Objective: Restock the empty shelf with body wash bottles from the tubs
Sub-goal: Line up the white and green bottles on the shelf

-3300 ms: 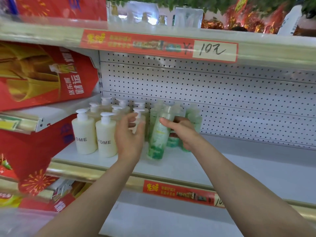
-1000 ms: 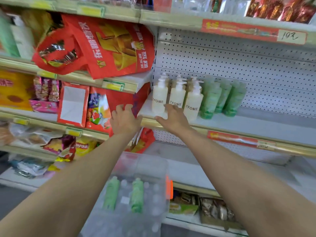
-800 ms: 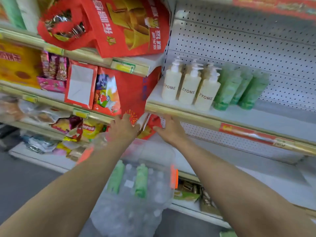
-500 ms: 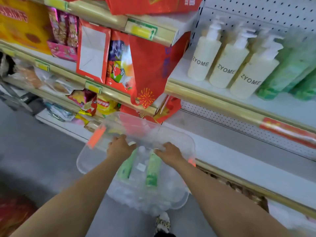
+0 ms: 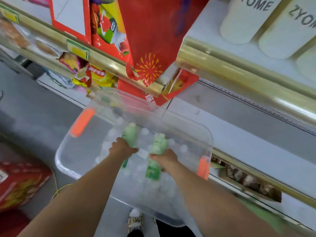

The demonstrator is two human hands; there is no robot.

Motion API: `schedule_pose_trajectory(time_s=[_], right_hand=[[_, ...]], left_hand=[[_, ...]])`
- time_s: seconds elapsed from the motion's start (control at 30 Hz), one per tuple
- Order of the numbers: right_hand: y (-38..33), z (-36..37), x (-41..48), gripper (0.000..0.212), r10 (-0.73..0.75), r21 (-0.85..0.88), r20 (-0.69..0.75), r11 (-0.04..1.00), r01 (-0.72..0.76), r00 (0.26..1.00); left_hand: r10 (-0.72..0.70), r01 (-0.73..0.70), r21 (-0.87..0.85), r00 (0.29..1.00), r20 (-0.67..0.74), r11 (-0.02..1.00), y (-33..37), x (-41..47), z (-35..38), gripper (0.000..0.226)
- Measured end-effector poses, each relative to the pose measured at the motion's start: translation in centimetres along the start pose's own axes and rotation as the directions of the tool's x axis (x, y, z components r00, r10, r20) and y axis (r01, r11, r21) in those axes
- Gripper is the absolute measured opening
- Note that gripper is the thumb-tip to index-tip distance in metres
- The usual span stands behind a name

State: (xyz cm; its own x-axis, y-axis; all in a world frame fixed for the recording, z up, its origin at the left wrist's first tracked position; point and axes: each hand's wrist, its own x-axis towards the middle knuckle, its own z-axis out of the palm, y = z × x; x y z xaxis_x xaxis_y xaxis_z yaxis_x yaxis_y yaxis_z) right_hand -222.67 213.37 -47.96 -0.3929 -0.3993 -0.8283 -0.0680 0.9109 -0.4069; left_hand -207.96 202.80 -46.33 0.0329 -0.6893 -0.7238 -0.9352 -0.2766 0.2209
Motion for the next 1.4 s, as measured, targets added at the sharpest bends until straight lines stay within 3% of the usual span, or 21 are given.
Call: schedule_pose_trajectory(time_s=[0.2, 0.33, 0.4, 0.47, 0.6, 0.83, 1.1, 1.27, 1.4], right_hand=[[-0.6, -0.8, -0.5, 0.063, 0.081, 0.208, 0.118, 0.972, -0.105, 0.99], [-1.7, -2.8, -3.5, 0.032, 0.087, 0.327, 0.199, 0.933, -0.15, 0.976], [-2.1, -3.8, -5.4, 0.03, 0.051, 0.365, 0.205, 0.923, -0.125, 0.977], [-2.7, -4.7, -7.6, 0.036, 0.003, 0.386, 0.19, 0.919, -0.077, 0.982], [-3.1, -5.8, -12.3, 0.044, -0.106, 0.432, 0.099, 0.9, 0.054, 0.989], [-2.1, -9.2, -21.3, 0.035, -0.275, 0.501, -0.104, 0.816, 0.289, 0.956], [0.4, -16.7, -29.8, 0.04, -0.397, 0.488, -0.384, 0.679, 0.548, 0.834], [2.4, -22.3, -33.1, 0.043, -0.426, 0.478, -0.51, 0.581, 0.658, 0.747], [3.5, -27.9, -34.0, 0.05, -0.416, 0.474, -0.591, 0.514, 0.715, 0.691]], left_hand=[[-0.041, 0.04, -0.061, 0.999, -0.016, 0.997, -0.7, 0.5, -1.2, 0.077], [-0.071, 0.134, -0.349, 0.98, 0.186, 0.927, -0.9, -1.2, -2.5, 0.048], [-0.057, 0.181, -0.407, 0.952, 0.3, 0.895, -1.1, -3.5, -3.4, 0.044], [0.012, 0.146, -0.452, 0.945, 0.328, 0.88, -1.0, -5.8, -4.5, 0.045], [0.179, 0.028, -0.579, 0.938, 0.297, 0.815, -0.5, -11.1, -6.3, 0.035], [0.452, -0.16, -0.738, 0.866, 0.215, 0.656, 1.3, -19.6, -8.3, 0.024], [0.72, -0.347, -0.811, 0.682, 0.127, 0.471, 6.9, -28.3, -8.3, 0.037], [0.826, -0.406, -0.825, 0.549, 0.123, 0.393, 10.9, -32.8, -7.1, 0.033], [0.878, -0.42, -0.847, 0.466, 0.107, 0.326, 13.8, -34.9, -6.2, 0.045]])
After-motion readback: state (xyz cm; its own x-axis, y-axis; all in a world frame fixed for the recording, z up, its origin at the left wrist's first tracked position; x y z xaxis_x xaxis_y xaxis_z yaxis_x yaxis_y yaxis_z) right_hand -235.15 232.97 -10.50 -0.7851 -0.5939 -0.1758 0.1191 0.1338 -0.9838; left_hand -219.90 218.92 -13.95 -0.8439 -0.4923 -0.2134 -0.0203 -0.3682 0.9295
